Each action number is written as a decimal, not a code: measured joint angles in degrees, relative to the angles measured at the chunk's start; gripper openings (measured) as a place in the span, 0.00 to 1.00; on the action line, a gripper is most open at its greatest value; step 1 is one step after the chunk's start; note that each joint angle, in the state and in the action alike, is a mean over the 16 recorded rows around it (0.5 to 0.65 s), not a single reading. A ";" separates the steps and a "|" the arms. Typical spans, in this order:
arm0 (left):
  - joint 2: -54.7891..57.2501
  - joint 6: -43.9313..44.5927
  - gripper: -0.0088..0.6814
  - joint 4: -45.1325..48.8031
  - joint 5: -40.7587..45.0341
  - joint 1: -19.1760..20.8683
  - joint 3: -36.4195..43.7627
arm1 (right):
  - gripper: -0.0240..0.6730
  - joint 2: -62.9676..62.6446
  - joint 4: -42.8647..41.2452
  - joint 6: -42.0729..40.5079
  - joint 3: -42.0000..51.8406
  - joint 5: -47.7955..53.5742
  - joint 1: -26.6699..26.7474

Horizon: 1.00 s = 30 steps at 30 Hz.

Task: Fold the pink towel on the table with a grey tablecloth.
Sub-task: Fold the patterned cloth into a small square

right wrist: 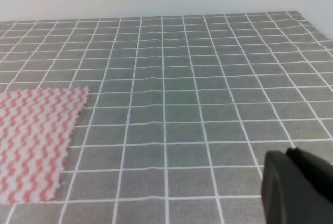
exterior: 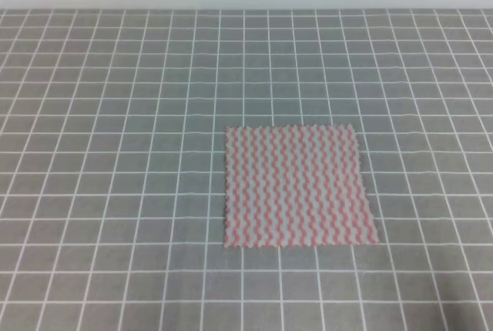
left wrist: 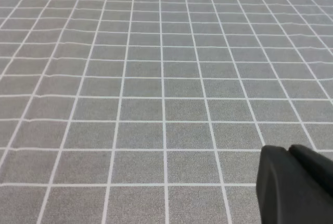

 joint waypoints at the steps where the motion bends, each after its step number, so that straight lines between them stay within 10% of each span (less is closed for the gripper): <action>1: 0.20 0.00 0.01 0.00 0.10 -0.01 -0.16 | 0.01 -0.03 0.15 0.00 0.05 -0.03 0.00; 30: 0.13 0.00 0.01 0.00 0.16 0.00 -0.27 | 0.01 0.38 2.64 0.01 -0.10 0.12 -0.01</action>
